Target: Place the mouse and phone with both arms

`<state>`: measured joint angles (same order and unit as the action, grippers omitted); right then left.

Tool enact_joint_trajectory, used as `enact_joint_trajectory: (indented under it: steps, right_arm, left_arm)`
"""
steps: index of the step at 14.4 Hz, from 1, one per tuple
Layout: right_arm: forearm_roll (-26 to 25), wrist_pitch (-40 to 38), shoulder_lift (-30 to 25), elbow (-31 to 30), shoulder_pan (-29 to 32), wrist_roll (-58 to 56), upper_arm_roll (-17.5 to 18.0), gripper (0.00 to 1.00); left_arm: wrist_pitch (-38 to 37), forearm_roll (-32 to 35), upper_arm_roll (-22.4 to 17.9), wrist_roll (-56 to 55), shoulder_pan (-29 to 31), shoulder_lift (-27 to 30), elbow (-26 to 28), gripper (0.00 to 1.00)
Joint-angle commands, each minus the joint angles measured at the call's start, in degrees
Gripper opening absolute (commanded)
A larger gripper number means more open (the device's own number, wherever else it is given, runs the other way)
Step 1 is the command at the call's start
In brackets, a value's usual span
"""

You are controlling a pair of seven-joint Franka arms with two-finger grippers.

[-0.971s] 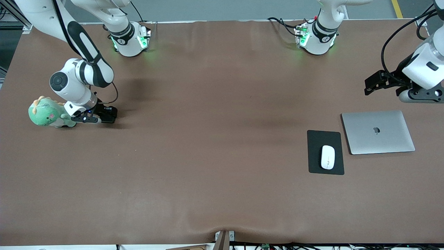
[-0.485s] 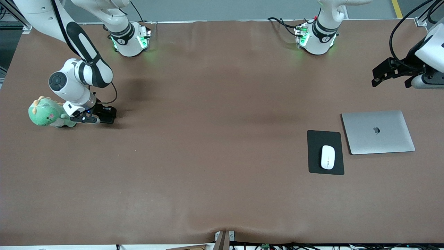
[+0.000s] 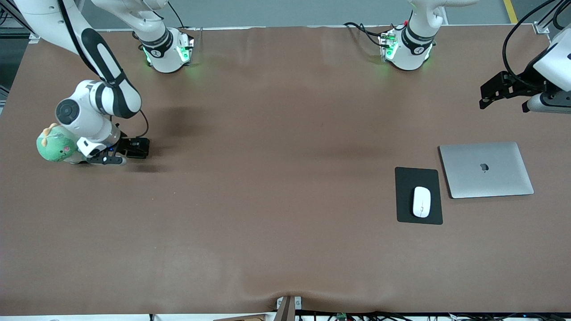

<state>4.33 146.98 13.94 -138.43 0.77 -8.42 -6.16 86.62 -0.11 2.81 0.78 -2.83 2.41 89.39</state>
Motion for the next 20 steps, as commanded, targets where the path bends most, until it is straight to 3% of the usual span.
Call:
enact_joint_trajectory:
  steps: [1, 8, 11, 20]
  right_arm:
    - [-0.6, -16.1, -1.1, 9.8, 0.0, -0.5, 0.1, 1.0]
    - [-0.6, -40.2, -1.0, 27.5, 0.5, -0.4, -0.1, 1.0]
    - [-0.6, -49.8, -0.1, 38.0, 0.8, -1.0, -0.1, 1.0]
    - [0.3, -54.4, 1.0, 55.4, 1.3, -7.3, 0.3, 1.0]
  left_arm:
    - [-0.1, -0.3, -0.2, -0.3, 0.1, 0.3, 0.2, 1.0]
    - [0.9, 2.3, -0.2, 2.8, 0.2, -0.6, 0.2, 1.0]
    - [0.9, 2.3, -0.2, 5.6, 0.9, -0.6, 0.0, 1.0]
    - [0.3, 2.2, -0.2, 5.7, 1.0, -1.1, -0.1, 1.0]
